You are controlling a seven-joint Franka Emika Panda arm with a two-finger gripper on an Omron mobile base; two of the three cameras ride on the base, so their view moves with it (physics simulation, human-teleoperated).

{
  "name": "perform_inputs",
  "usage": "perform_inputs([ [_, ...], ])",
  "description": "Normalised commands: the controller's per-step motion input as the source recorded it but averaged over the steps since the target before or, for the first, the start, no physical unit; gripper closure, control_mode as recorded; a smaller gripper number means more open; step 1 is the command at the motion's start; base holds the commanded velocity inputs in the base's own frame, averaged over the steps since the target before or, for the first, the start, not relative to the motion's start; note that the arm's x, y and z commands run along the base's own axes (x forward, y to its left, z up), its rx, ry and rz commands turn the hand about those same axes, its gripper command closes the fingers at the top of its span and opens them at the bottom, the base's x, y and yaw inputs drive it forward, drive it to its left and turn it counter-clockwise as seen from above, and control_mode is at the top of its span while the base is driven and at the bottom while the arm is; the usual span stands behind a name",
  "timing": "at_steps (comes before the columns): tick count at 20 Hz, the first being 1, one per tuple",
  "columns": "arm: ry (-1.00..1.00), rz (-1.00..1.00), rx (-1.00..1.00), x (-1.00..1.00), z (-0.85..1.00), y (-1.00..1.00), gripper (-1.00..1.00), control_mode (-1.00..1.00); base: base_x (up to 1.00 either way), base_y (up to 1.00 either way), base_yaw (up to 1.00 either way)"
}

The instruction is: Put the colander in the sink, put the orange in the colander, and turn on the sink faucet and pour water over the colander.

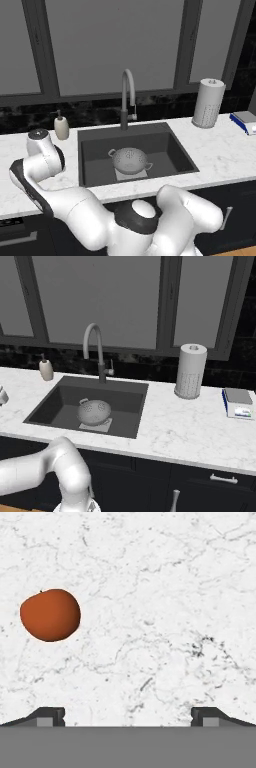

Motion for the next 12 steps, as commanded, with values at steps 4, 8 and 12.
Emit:
perform_inputs([
  [4, 0.05, 0.04, 0.0, 0.18, 0.14, 0.44, -1.0, -1.0, 0.0, 0.0, 0.0],
  [8, 0.07, 0.02, 0.0, 0.21, 0.09, 0.42, -1.0, -1.0, 0.0, 0.0, 0.0],
  [12, 0.06, 0.04, -0.02, 0.2, 0.0, 0.28, -1.0, -1.0, 0.0, 0.0, 0.0],
])
